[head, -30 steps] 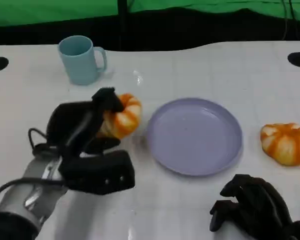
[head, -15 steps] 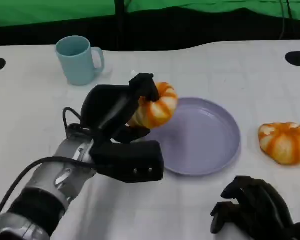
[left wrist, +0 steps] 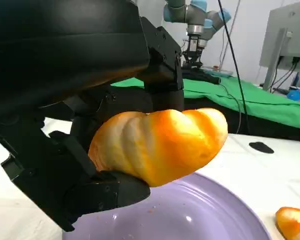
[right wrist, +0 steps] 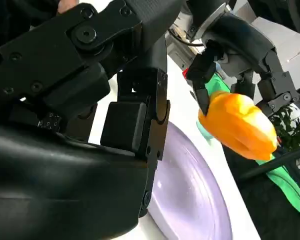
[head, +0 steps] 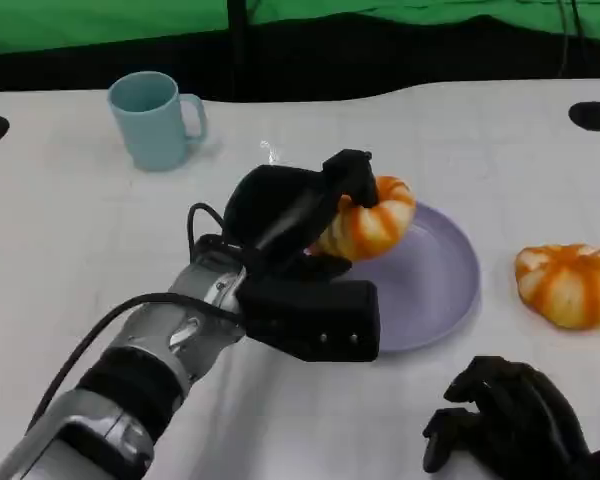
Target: Grasp the bread from the table and place it into the plate.
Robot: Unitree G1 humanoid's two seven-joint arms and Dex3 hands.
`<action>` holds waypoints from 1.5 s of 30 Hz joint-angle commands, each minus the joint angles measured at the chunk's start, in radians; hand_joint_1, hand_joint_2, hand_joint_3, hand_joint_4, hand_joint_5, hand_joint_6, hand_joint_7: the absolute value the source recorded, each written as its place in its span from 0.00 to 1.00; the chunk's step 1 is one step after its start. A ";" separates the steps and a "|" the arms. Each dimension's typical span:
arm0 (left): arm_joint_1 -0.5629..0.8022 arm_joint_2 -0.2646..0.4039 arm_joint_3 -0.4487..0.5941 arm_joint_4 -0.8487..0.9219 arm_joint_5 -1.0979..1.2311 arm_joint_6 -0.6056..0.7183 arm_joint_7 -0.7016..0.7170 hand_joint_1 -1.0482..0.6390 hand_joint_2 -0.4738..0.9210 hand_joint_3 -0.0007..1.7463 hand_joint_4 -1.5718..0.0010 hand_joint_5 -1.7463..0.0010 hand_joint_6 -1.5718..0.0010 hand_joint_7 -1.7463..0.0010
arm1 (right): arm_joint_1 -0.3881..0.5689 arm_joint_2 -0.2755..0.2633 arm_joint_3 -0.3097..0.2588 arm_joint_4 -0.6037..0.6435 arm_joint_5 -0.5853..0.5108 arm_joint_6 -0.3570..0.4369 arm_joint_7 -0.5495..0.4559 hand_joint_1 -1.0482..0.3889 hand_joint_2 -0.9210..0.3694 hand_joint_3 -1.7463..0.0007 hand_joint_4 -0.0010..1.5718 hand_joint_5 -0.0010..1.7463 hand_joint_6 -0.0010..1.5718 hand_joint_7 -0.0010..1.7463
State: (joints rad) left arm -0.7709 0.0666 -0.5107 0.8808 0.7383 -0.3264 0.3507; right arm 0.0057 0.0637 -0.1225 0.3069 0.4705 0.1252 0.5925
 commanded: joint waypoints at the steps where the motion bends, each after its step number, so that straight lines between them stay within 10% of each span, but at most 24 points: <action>1: -0.064 -0.049 -0.028 0.084 0.012 0.015 0.014 0.45 0.67 0.64 0.40 0.00 0.58 0.00 | 0.020 -0.006 0.002 -0.025 0.002 0.002 -0.004 0.00 0.15 1.00 1.00 0.43 1.00 0.21; 7: -0.103 -0.069 -0.035 0.144 -0.014 0.006 -0.056 0.47 0.82 0.52 0.46 0.00 0.61 0.14 | 0.025 -0.003 0.005 -0.037 0.001 0.001 -0.012 0.00 0.15 1.00 1.00 0.43 1.00 0.22; 9: -0.111 -0.069 -0.039 0.155 -0.015 0.004 -0.080 0.44 0.93 0.31 0.55 0.04 0.54 0.50 | 0.026 -0.004 0.006 -0.039 0.000 0.001 -0.011 0.00 0.14 1.00 1.00 0.43 1.00 0.22; 12: -0.125 -0.066 -0.049 0.163 -0.011 0.013 -0.140 0.41 0.99 0.20 0.64 0.10 0.56 0.73 | 0.025 -0.006 0.007 -0.038 0.000 0.000 -0.008 0.00 0.14 1.00 1.00 0.43 1.00 0.22; 17: -0.143 -0.062 -0.067 0.165 -0.001 0.043 -0.220 0.26 1.00 0.18 0.76 0.58 0.70 0.95 | 0.026 -0.008 0.008 -0.041 -0.002 0.000 -0.010 0.01 0.14 1.00 1.00 0.43 1.00 0.22; 27: -0.153 -0.008 -0.089 0.062 -0.004 0.102 -0.467 0.01 1.00 0.21 0.91 0.82 0.91 1.00 | 0.027 -0.006 0.006 -0.043 -0.001 0.001 -0.014 0.00 0.14 1.00 1.00 0.44 1.00 0.23; 45: 0.099 0.186 0.008 -0.377 -0.115 0.095 -0.608 0.04 1.00 0.18 0.85 0.83 0.87 0.98 | 0.024 -0.006 0.003 -0.039 -0.004 -0.004 -0.015 0.00 0.14 1.00 1.00 0.43 1.00 0.22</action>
State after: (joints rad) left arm -0.7064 0.2207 -0.5320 0.5465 0.6541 -0.2135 -0.2453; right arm 0.0232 0.0639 -0.1179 0.2798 0.4676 0.1240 0.5879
